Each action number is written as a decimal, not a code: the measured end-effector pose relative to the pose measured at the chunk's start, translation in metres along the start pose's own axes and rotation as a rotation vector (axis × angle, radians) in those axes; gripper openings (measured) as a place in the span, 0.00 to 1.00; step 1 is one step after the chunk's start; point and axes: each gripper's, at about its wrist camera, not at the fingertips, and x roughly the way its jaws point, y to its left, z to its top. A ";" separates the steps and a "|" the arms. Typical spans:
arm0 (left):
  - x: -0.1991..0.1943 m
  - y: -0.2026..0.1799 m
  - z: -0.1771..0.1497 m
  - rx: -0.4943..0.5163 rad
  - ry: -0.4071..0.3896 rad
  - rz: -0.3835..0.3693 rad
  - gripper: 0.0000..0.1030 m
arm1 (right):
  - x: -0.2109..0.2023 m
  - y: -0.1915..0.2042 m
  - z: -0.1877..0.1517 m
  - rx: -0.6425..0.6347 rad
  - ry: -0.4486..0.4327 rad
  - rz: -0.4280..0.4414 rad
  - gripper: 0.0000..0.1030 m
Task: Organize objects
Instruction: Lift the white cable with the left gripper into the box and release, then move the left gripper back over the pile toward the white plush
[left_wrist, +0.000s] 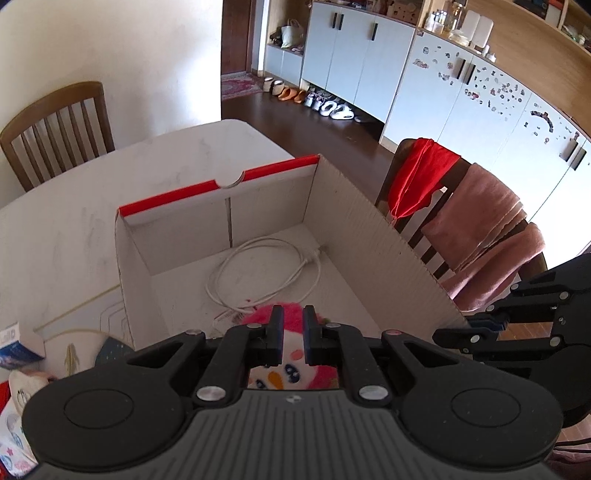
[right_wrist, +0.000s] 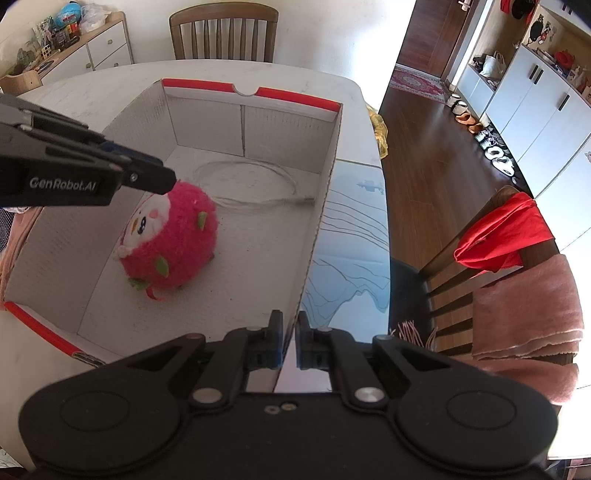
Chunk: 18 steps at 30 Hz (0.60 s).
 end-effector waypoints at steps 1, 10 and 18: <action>-0.001 0.001 -0.001 -0.003 -0.002 0.001 0.09 | 0.000 0.001 0.001 -0.001 0.000 0.000 0.05; -0.018 0.004 -0.006 -0.014 -0.022 0.033 0.09 | 0.001 0.002 0.001 -0.001 0.000 -0.002 0.05; -0.038 0.010 -0.011 -0.033 -0.046 0.069 0.11 | 0.000 0.000 -0.001 -0.001 0.000 -0.002 0.06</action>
